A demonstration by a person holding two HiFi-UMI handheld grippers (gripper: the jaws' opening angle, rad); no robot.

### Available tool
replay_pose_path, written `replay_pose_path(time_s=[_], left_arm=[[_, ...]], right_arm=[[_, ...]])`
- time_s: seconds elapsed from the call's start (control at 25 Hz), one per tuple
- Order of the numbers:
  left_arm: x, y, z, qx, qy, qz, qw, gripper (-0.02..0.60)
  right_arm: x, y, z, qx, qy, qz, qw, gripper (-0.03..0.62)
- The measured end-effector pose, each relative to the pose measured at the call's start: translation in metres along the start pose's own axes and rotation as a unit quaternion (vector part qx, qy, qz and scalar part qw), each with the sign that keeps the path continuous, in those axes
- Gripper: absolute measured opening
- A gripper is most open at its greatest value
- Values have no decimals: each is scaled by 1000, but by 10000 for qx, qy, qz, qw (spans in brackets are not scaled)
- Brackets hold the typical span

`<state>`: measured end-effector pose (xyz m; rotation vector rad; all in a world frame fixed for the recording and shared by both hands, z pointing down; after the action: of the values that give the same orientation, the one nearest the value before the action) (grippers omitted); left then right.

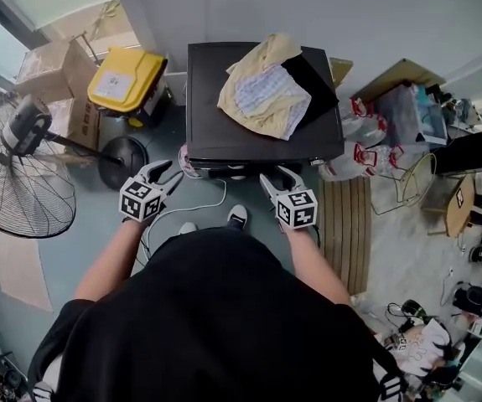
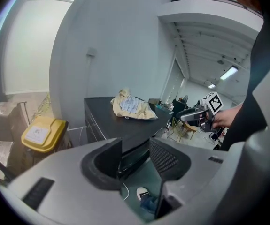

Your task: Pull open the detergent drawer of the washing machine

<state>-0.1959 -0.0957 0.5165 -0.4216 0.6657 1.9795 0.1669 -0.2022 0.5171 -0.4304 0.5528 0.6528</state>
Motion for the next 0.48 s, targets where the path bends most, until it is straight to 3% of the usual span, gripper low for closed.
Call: replay_pose_path(time_s=[0.48], left_arm=[[-46,11,39,208,620,66,9978,190]], right_arm=[[-51,-5,34,135,603,-410,9972,206]])
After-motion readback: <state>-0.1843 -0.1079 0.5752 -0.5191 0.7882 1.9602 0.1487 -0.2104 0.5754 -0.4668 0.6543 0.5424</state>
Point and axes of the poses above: the fingertips, and each gripper's own axes: x backward along the fingers, y to its left, z out of its underside, the point moved 10 cm from there along x, backward along the fingers, and after that the axes turned 1 degree about z, right-handed, at the moved point
